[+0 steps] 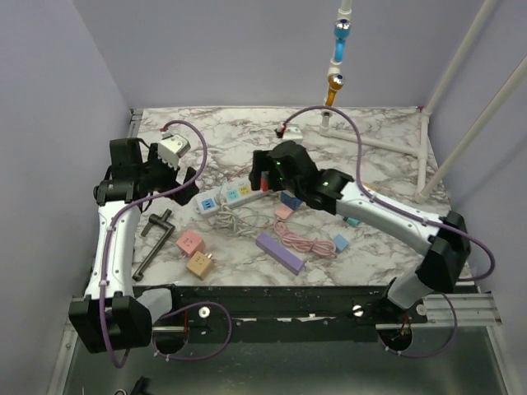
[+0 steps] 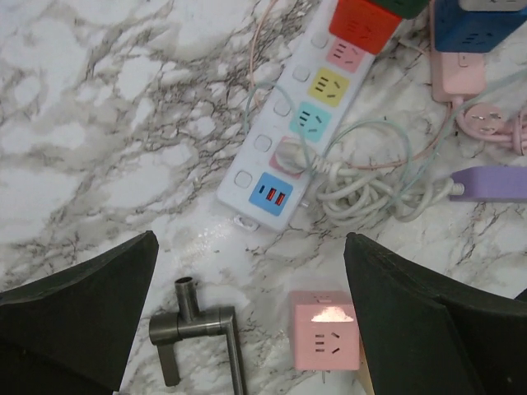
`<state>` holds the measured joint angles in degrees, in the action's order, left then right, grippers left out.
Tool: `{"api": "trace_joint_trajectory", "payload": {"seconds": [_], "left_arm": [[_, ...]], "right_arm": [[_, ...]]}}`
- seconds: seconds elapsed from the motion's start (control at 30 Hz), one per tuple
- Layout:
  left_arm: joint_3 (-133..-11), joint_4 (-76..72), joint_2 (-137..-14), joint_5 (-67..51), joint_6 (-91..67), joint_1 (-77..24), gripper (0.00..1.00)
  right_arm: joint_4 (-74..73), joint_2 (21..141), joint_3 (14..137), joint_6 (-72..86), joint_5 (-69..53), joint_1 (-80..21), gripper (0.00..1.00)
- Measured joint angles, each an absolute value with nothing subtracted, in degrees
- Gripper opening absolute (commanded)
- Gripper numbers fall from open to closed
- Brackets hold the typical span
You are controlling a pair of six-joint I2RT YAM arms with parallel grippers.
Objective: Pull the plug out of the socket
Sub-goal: Place the socket at the corner of the board, then remove the plug from the socket.
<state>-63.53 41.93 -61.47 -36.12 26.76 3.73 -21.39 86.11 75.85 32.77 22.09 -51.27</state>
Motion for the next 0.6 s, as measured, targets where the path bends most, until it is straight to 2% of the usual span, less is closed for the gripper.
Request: {"api": "trace_joint_trajectory", "payload": {"seconds": [0.17, 0.33, 0.6], "left_arm": [[-64.2, 43.1, -66.7, -36.7, 23.9, 8.2, 0.99], [-66.0, 43.1, -68.8, -35.9, 21.2, 8.2, 0.98], [-66.2, 43.6, -74.2, -32.0, 19.0, 8.3, 0.98]], "right_arm": [[-18.7, 101.9, 86.9, 25.6, 18.1, -53.7, 1.0], [-18.2, 115.3, 94.2, 20.9, 13.8, -54.8, 0.75], [-19.2, 122.2, 98.8, 19.2, 10.1, -55.1, 0.66]]}}
